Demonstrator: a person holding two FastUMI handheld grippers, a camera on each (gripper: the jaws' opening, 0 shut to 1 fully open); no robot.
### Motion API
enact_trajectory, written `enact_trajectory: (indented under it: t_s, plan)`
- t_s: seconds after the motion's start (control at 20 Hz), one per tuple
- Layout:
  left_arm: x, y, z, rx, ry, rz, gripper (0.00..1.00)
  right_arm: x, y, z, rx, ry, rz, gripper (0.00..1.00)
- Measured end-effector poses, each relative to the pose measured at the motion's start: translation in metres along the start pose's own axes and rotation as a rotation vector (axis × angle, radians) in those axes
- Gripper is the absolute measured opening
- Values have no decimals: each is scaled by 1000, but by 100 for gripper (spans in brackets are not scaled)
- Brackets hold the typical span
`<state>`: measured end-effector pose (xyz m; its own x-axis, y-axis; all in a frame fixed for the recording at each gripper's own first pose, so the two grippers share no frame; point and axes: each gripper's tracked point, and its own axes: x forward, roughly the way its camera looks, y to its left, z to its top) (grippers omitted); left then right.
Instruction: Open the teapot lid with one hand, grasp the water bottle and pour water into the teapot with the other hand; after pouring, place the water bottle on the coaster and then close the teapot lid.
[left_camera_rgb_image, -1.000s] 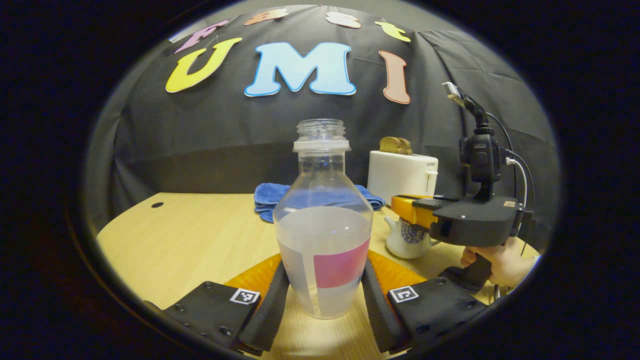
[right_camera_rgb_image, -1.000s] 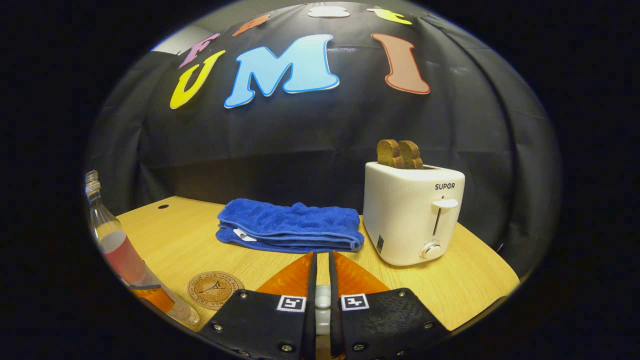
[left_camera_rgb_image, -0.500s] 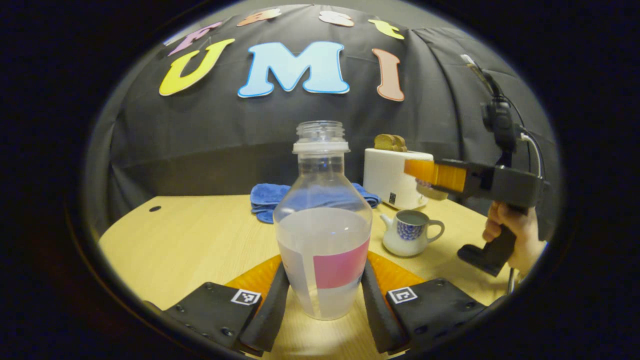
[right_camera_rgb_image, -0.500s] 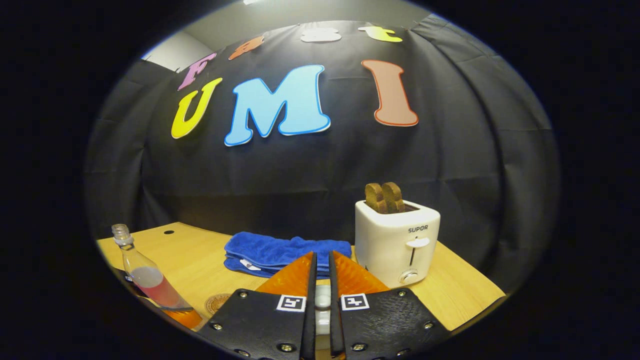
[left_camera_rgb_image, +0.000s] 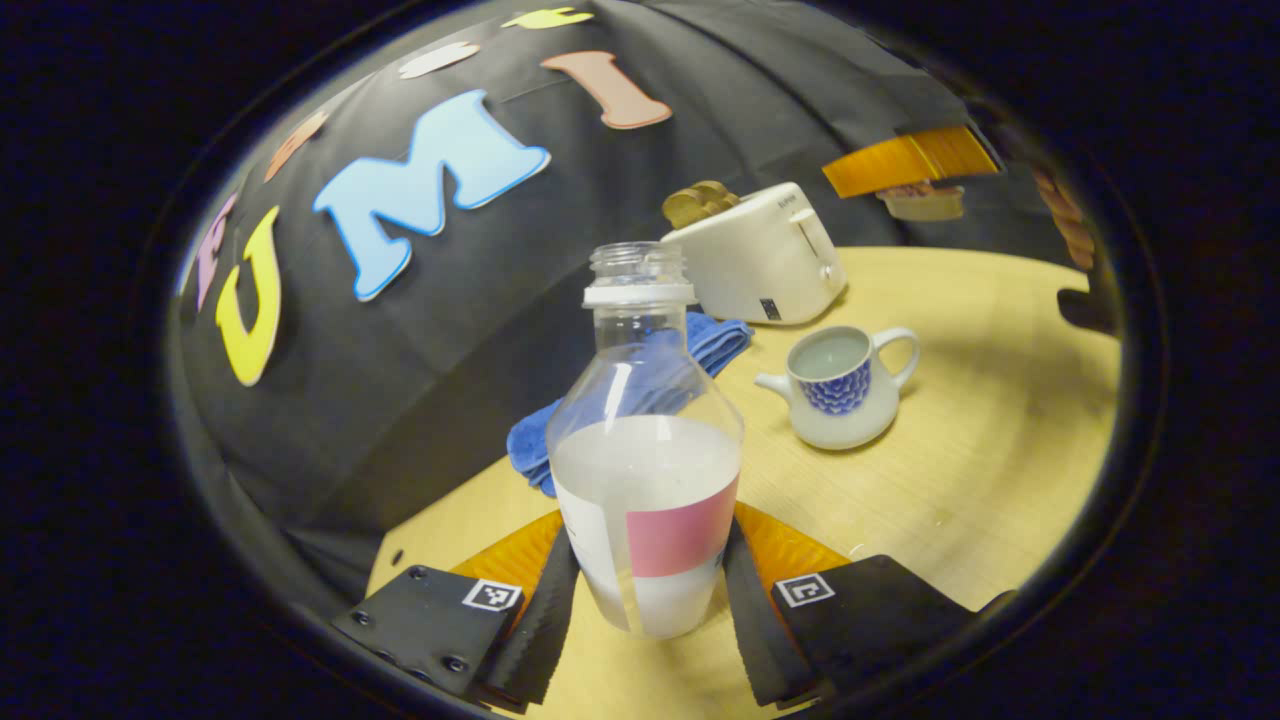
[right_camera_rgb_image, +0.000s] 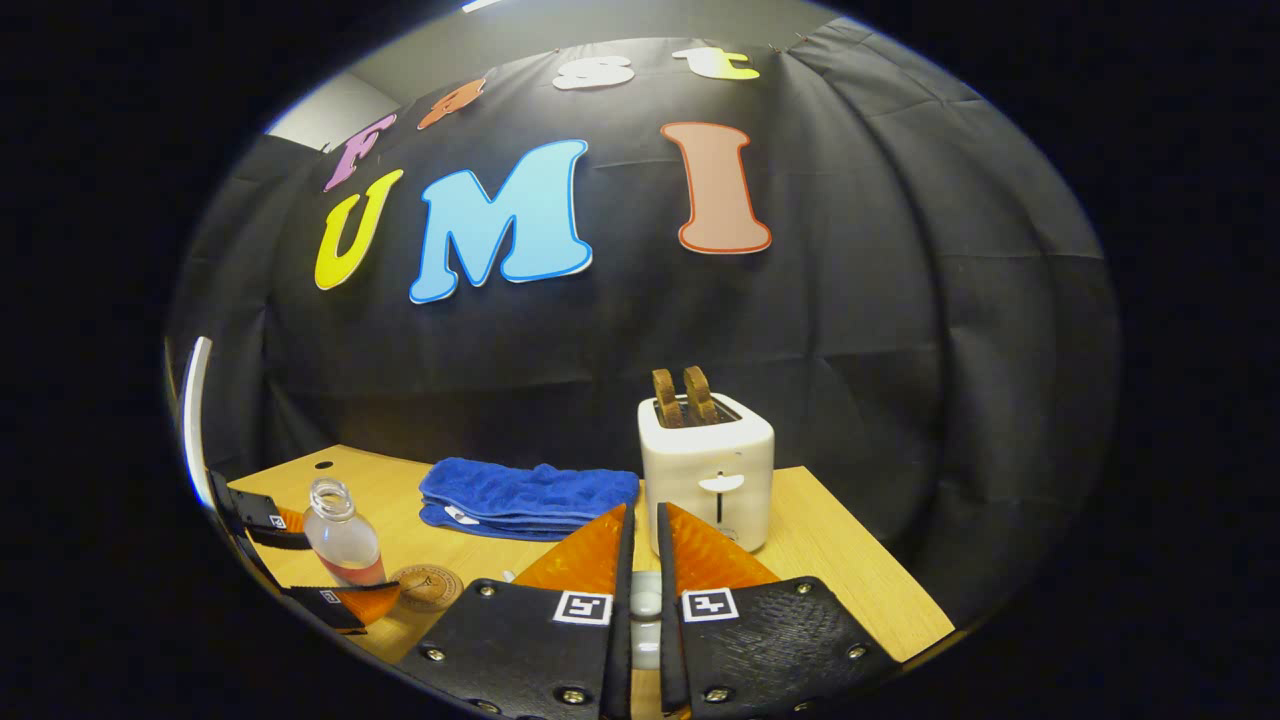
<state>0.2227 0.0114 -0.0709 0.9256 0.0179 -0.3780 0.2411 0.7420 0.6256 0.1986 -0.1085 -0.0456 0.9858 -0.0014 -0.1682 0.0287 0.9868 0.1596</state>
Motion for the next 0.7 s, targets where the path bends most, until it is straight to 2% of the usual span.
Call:
enact_trajectory:
  t_s: [0.15,0.4,0.7]
  plan:
    - [13,3,15,181,11,16,84,-11,-21,-14,7,7,-2,11]
    - [26,2,20,383,57,14,84,-14,-58,-33,59,27,-20,11]
    - [35,15,24,665,138,48,84,-15,-81,-33,88,9,-61,11]
